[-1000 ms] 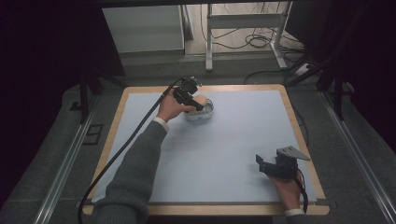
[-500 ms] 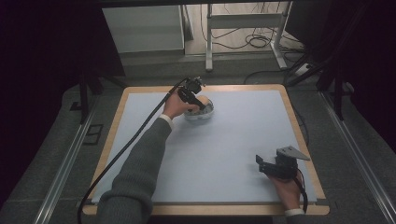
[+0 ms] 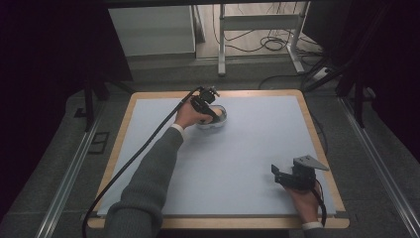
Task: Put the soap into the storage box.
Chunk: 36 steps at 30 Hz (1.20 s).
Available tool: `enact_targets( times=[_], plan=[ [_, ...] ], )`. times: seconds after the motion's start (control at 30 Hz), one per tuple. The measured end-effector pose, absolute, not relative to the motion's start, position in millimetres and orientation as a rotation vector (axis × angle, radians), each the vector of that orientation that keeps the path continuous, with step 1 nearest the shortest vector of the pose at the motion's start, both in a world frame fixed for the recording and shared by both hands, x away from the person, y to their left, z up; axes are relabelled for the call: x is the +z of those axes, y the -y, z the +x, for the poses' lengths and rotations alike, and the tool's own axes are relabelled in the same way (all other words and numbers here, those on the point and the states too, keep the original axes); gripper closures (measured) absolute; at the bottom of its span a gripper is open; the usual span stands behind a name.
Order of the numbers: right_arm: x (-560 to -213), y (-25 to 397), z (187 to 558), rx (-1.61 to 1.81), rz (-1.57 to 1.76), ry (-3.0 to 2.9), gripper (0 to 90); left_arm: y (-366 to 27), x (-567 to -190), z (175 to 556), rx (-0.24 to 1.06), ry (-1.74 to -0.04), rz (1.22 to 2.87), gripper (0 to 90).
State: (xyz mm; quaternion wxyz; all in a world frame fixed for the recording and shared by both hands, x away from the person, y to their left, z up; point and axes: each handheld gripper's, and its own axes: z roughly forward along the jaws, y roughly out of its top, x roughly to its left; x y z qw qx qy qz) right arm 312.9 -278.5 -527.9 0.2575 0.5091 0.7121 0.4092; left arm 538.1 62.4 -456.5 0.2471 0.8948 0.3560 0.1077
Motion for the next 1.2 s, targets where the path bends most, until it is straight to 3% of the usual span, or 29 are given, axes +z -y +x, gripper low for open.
enact_targets(
  times=[0.53,1.2],
  plan=[
    [-528,278,313,1.098,1.376,-1.931,11.3,-89,-427,487,0.363,-0.928,2.374,21.0],
    [-528,277,313,1.084,1.369,-1.929,11.3,-138,-441,414,0.373,-0.948,2.27,21.0]
  ],
)
